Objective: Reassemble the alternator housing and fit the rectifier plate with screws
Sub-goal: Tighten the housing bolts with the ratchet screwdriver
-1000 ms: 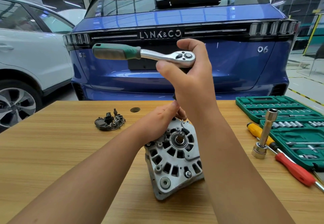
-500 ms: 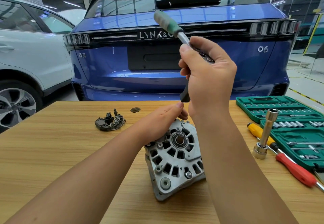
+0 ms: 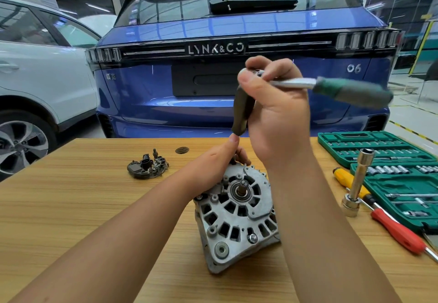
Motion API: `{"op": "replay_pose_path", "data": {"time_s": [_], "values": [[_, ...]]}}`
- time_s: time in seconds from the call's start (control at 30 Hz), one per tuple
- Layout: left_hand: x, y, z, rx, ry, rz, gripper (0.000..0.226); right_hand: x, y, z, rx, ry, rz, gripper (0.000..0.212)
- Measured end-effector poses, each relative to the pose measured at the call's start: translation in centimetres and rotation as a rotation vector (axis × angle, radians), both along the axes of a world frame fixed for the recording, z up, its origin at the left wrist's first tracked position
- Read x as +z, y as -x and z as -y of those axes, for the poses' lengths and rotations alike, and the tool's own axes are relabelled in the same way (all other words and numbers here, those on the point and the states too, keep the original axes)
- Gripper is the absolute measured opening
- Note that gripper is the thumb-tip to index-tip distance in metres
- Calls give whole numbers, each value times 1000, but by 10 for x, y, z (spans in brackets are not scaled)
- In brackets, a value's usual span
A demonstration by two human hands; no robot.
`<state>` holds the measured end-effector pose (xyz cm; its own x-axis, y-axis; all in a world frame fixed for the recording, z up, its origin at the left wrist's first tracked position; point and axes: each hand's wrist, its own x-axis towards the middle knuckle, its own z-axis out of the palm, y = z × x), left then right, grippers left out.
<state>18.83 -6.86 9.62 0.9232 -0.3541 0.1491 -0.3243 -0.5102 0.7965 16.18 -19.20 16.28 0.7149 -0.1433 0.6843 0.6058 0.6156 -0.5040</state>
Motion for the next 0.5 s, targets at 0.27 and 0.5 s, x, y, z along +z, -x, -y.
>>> {"op": "replay_pose_path", "data": {"time_s": [0.27,0.5], "values": [[4,2,1,18,36,-22,62,-26,-11,1,-325,398,257,34],[-2,-2,0,-21,45,-38,78,-12,-16,20,381,271,-19,70]]}}
